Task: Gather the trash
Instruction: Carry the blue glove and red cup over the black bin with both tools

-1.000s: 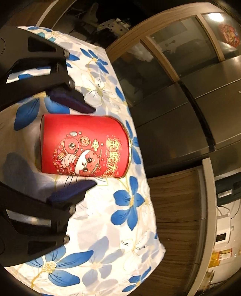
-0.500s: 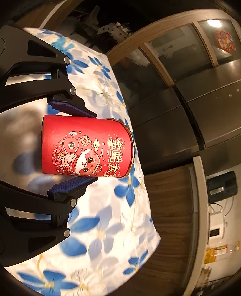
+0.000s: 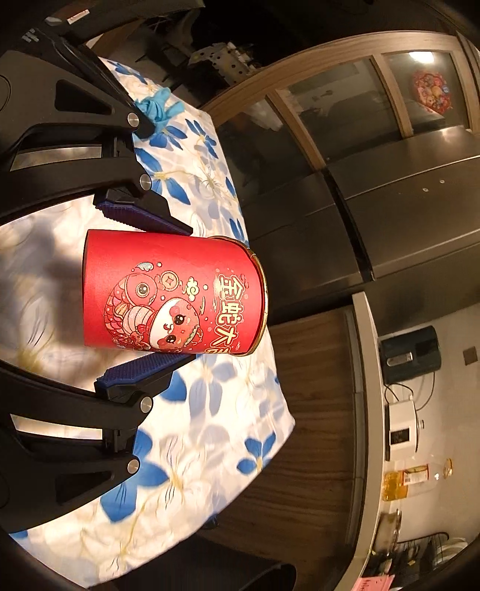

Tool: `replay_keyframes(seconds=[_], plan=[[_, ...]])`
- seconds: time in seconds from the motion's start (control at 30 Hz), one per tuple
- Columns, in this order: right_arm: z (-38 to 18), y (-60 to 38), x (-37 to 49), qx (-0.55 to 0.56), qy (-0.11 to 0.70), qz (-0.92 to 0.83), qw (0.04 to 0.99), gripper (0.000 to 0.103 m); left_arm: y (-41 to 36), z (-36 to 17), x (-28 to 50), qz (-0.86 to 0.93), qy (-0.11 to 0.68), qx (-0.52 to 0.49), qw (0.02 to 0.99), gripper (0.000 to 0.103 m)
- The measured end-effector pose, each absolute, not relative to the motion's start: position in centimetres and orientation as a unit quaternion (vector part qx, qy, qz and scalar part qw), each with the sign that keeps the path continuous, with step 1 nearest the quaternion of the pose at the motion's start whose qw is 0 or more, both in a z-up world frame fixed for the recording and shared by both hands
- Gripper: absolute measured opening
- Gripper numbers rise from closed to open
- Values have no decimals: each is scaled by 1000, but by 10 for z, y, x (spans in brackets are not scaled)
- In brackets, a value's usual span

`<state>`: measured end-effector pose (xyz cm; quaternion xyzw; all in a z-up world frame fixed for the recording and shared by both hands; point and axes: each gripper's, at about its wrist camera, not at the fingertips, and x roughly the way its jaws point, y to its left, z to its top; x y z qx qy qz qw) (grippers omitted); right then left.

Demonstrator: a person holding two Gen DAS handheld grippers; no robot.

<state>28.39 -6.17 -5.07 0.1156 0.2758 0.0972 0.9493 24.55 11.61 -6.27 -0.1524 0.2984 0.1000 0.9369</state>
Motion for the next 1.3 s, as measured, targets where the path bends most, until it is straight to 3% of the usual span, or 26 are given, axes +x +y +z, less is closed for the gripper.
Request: replay_keyframes(seconds=[0.47,0.97,1.3], plan=[[-31,-165,230,134,235,45,962,60,-1,-37,234,16,288,-104,952,15],[-15,-342,197,168,174,-107,964,61,-194,-4,244,-149,258,-36,954,15],[-20,-426,206,197,175,-167,950,62,-293,1,263,-250,247,-28,936,16]])
